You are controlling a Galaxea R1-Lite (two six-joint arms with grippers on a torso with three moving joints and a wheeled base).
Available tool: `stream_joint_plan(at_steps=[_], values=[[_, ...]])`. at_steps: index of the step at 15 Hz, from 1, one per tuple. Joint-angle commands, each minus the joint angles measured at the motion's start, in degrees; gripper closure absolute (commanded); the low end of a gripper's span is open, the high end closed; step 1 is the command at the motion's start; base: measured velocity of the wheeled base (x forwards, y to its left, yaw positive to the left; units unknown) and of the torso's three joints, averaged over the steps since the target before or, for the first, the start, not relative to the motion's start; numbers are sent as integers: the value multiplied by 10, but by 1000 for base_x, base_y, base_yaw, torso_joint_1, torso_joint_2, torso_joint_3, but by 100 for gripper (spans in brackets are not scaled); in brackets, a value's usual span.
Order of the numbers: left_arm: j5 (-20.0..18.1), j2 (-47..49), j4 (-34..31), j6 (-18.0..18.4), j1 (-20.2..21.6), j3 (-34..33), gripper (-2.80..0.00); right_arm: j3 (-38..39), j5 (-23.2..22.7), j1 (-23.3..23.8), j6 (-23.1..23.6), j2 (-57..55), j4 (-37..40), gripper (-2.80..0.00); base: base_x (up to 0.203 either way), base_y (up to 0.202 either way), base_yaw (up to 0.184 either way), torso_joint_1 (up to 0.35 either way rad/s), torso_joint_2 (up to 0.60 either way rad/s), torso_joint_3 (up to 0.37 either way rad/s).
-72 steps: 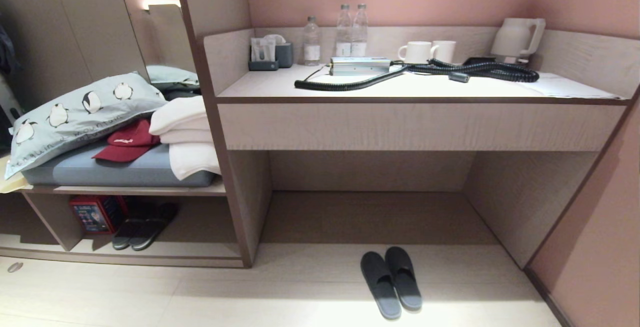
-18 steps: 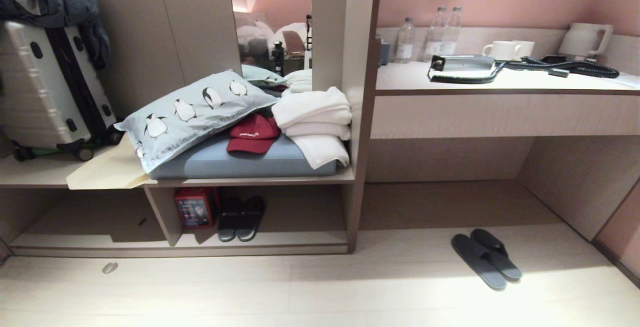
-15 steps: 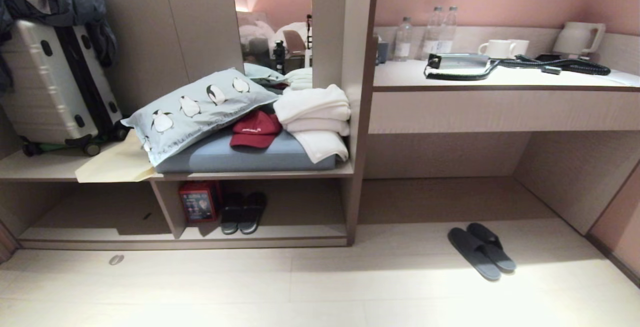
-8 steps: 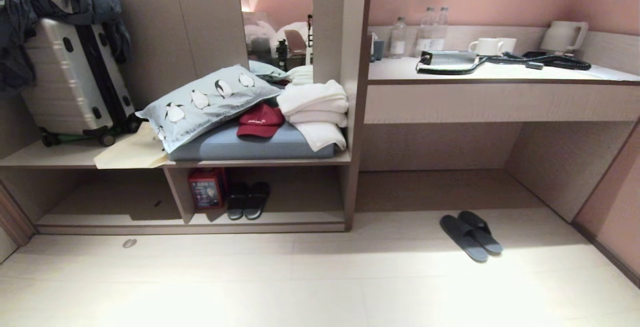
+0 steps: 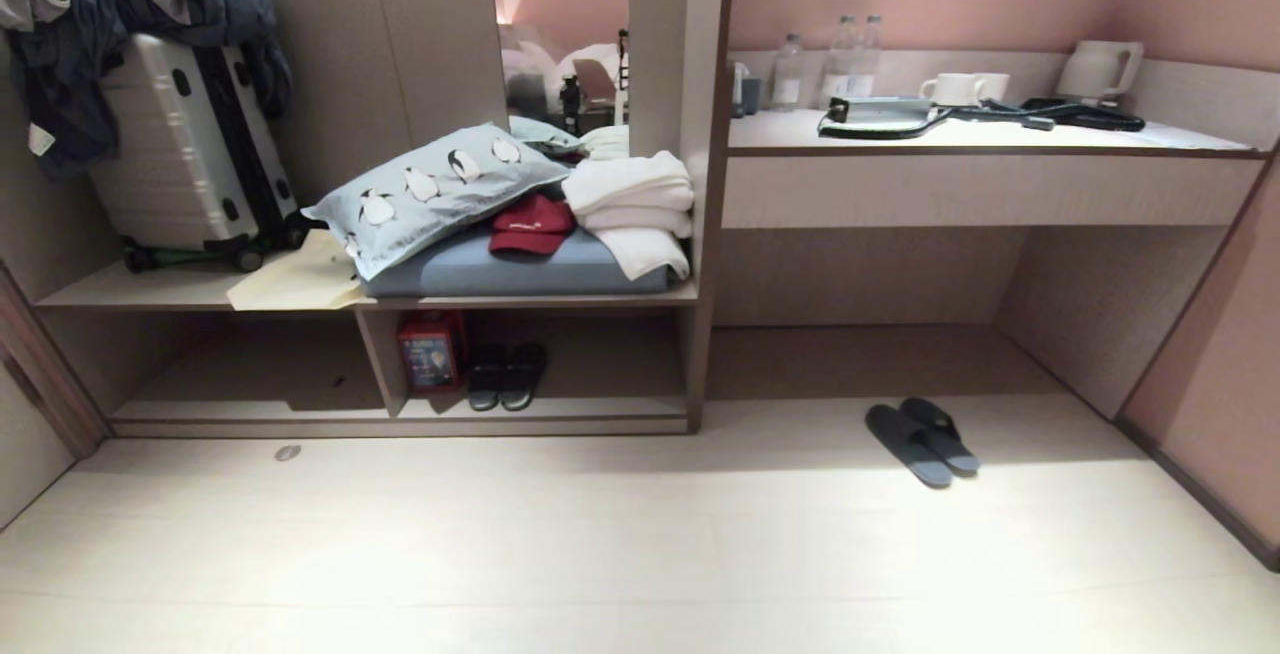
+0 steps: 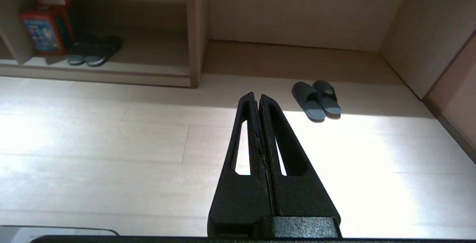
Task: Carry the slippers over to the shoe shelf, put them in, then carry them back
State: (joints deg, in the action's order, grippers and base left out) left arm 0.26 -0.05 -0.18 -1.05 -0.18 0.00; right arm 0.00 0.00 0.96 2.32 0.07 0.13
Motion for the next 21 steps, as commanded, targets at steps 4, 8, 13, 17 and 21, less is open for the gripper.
stream_joint_plan(at_steps=[4, 8, 13, 17, 21], values=[[0, 0, 0, 0, 0, -1, 0, 0, 1, 0, 0, 0, 0, 0, -193, 0, 0, 3, 1, 0], [0, 0, 0, 0, 0, -1, 0, 0, 1, 0, -1, 0, 0, 0, -194, 0, 2, 4, 2, 1], [0, 0, 0, 0, 0, -1, 0, 0, 2, 0, -4, 0, 0, 0, -196, 0, 2, 4, 3, 4], [0, 0, 0, 0, 0, -1, 0, 0, 2, 0, -6, 0, 0, 0, -198, 0, 2, 4, 0, 3], [0, 0, 0, 0, 0, -1, 0, 0, 2, 0, -6, 0, 0, 0, -194, 0, 2, 2, 4, 1]])
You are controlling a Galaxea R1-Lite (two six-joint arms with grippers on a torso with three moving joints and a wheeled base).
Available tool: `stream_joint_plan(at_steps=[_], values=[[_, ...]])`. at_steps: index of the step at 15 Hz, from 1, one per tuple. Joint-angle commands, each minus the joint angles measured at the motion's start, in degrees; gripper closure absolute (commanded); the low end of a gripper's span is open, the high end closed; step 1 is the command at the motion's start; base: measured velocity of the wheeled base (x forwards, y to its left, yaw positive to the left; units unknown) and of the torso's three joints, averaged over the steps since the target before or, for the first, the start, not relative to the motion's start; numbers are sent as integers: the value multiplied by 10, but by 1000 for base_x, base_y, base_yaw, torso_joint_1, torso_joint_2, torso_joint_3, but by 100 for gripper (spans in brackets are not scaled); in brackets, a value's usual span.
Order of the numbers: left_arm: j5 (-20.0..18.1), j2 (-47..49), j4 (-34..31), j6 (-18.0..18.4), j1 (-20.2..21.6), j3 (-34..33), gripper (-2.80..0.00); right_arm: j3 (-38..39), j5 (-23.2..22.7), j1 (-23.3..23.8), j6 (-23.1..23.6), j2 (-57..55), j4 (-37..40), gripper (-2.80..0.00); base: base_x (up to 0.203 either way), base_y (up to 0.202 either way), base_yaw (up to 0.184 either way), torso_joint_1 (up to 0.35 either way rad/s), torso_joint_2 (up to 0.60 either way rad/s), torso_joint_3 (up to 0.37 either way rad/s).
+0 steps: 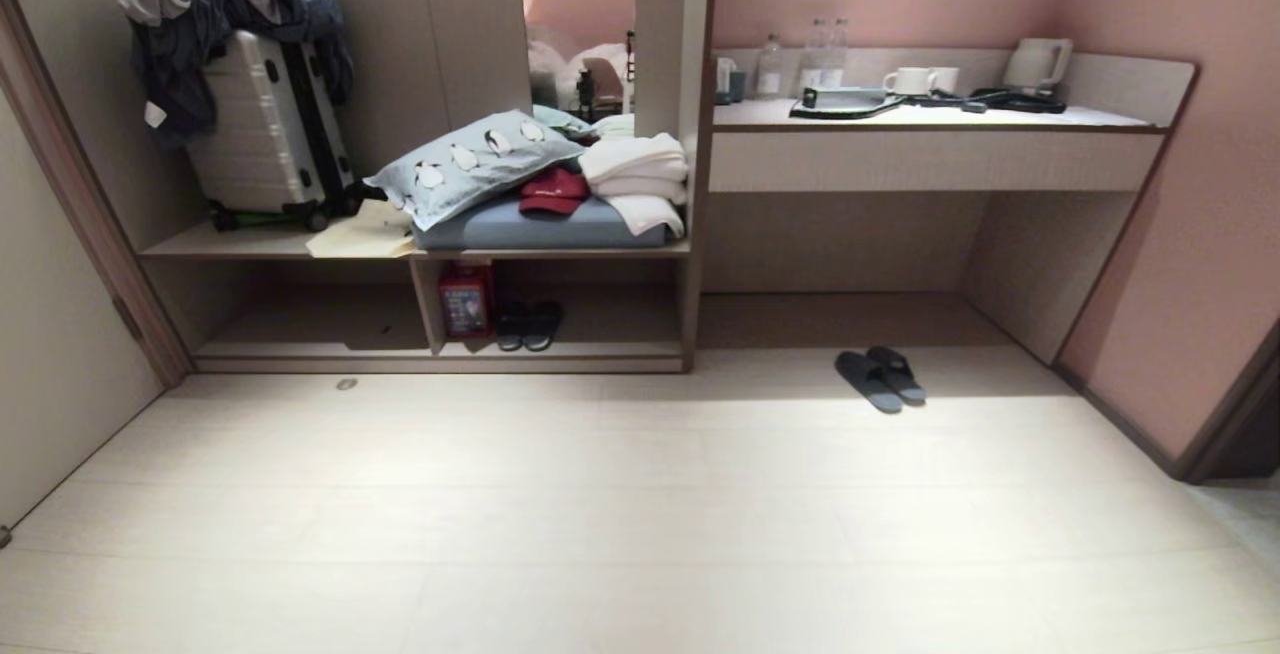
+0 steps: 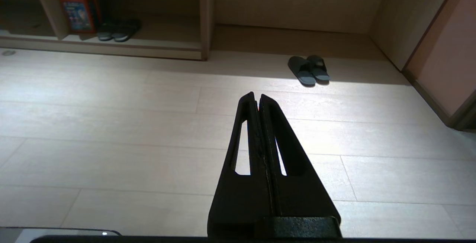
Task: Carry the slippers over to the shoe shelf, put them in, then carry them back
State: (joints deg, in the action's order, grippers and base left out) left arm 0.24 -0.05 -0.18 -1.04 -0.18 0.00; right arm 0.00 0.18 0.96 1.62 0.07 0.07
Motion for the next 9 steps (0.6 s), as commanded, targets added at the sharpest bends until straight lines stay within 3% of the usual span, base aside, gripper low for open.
stream_joint_plan(at_steps=[1, 6, 9], values=[[0, 0, 0, 0, 0, -1, 0, 0, 0, 0, 1, 0, 0, 0, -196, 0, 1, 7, 2, -2], [0, 0, 0, 2, 0, -1, 0, 0, 0, 0, 1, 0, 0, 0, -191, 0, 2, 4, 5, 0], [0, 0, 0, 2, 0, -1, 0, 0, 0, 0, 1, 0, 0, 0, -33, 0, 1, 0, 2, 1]])
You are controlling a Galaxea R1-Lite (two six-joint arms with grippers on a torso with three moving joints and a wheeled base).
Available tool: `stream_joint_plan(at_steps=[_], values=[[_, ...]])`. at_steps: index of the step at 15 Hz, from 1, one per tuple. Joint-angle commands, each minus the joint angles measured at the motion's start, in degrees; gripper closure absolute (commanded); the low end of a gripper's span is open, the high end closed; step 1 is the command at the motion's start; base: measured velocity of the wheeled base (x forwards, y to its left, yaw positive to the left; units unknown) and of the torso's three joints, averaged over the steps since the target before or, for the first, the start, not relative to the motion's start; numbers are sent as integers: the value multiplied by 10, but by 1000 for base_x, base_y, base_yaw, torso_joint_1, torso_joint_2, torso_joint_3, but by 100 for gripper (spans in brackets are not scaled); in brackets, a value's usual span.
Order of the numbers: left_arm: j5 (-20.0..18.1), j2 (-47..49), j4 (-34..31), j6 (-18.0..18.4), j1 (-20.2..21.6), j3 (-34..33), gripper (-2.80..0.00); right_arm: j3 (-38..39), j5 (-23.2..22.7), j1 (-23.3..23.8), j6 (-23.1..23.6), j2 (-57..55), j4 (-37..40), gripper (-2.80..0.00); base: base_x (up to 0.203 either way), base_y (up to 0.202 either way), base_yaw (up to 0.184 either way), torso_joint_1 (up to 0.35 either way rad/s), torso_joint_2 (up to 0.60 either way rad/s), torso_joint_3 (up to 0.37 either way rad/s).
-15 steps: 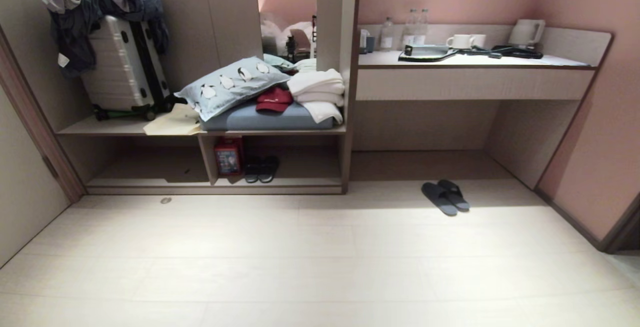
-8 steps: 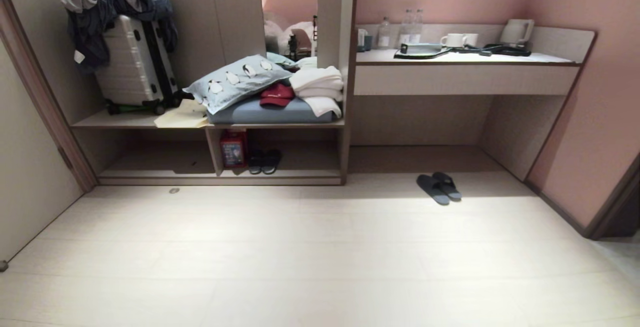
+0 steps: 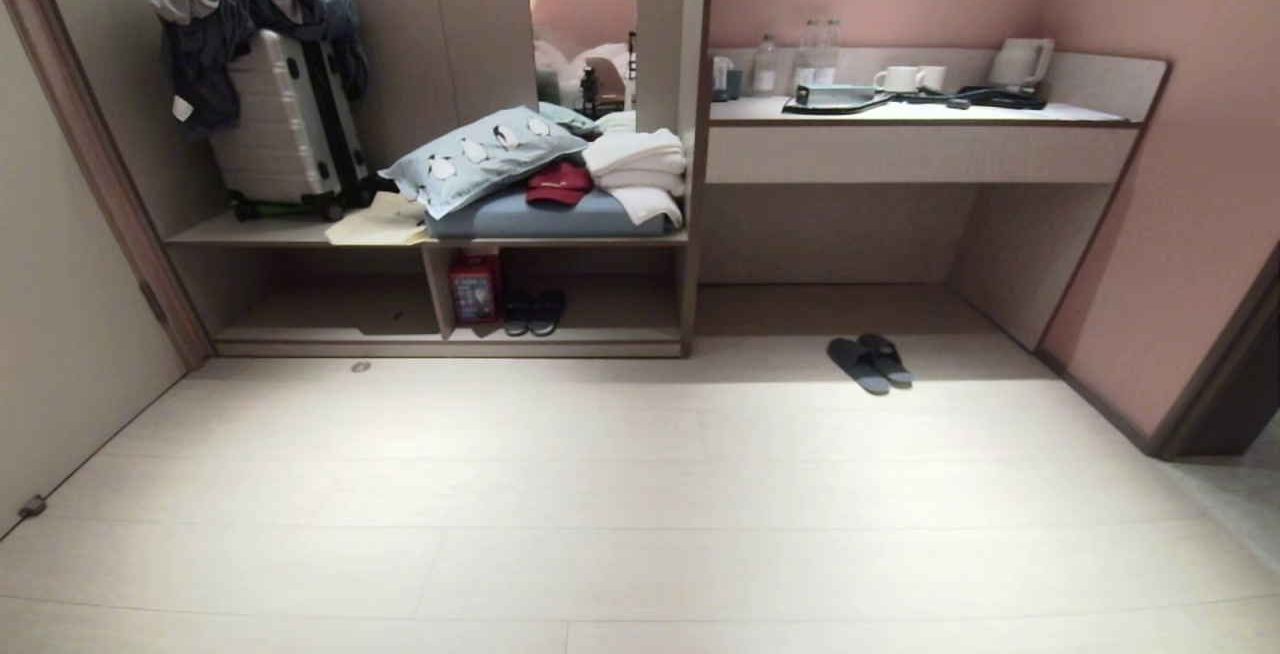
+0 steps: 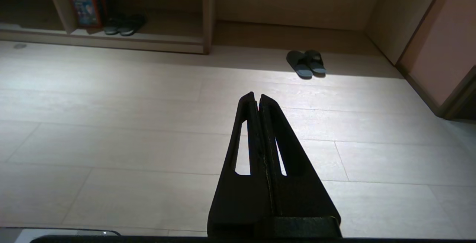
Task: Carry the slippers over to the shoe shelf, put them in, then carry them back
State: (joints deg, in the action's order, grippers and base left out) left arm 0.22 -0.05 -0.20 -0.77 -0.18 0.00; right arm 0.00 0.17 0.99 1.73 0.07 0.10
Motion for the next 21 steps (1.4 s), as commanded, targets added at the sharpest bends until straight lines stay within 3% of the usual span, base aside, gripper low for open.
stream_joint_plan(at_steps=[1, 21], values=[[0, 0, 0, 0, 0, -1, 0, 0, 0, 0, 0, 0, 0, 0, 0, 0, 0, 0, 0, 0], [0, 0, 0, 2, 0, -1, 0, 0, -1, 0, -1, 1, -1, 0, 0, 0, 0, 0, 0, 0]])
